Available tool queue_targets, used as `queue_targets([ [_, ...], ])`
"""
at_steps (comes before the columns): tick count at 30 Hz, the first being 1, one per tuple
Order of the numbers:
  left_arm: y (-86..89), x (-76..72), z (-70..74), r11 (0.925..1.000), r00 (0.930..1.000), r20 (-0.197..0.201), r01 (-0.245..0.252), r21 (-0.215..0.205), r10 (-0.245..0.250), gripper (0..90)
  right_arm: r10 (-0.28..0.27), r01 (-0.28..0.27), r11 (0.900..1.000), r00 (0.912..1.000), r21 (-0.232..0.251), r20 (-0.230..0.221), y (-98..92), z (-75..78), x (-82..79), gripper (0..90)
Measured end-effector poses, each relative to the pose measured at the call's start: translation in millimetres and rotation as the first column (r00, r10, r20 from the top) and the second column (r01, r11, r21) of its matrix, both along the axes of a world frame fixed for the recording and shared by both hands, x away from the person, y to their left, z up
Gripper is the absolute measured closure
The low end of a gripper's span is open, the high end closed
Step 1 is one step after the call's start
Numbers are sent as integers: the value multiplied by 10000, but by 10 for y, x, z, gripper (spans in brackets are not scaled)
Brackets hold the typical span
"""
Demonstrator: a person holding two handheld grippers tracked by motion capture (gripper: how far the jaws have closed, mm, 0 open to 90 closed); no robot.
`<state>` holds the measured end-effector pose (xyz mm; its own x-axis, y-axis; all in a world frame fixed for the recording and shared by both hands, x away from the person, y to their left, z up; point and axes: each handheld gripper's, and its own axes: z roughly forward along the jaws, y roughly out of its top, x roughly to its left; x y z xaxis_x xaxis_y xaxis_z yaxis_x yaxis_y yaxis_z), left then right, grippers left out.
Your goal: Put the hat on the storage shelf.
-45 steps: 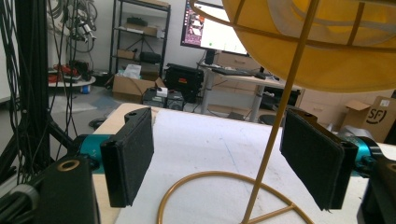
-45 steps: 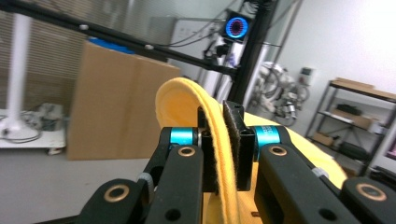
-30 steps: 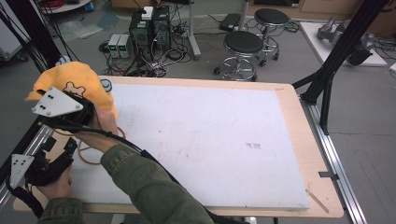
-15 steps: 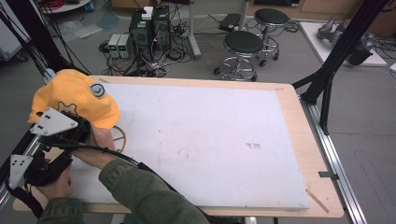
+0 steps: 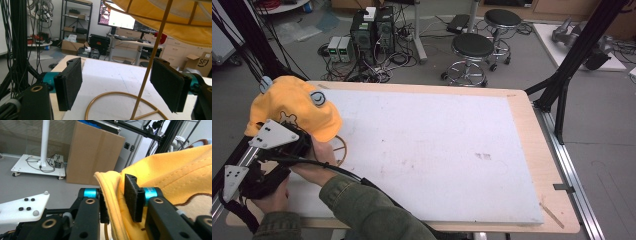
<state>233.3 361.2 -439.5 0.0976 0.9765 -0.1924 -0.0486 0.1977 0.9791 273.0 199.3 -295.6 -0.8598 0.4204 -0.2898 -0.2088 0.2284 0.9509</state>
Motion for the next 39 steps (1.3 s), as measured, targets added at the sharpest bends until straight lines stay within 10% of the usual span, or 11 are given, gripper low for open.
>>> queue_targets([
  [14,-13,2,3,10000,10000,16,0,51,0,262,123,-124,9991,9999,407,42,-80,84,-30,392],
  [27,-12,1,4,10000,10000,-15,5,94,-5,262,-110,131,9946,9997,1034,-205,-224,198,44,330],
  [39,-29,6,5,9998,10000,-37,24,199,-23,262,-1534,1595,9758,9868,1498,-510,-611,337,264,134],
])
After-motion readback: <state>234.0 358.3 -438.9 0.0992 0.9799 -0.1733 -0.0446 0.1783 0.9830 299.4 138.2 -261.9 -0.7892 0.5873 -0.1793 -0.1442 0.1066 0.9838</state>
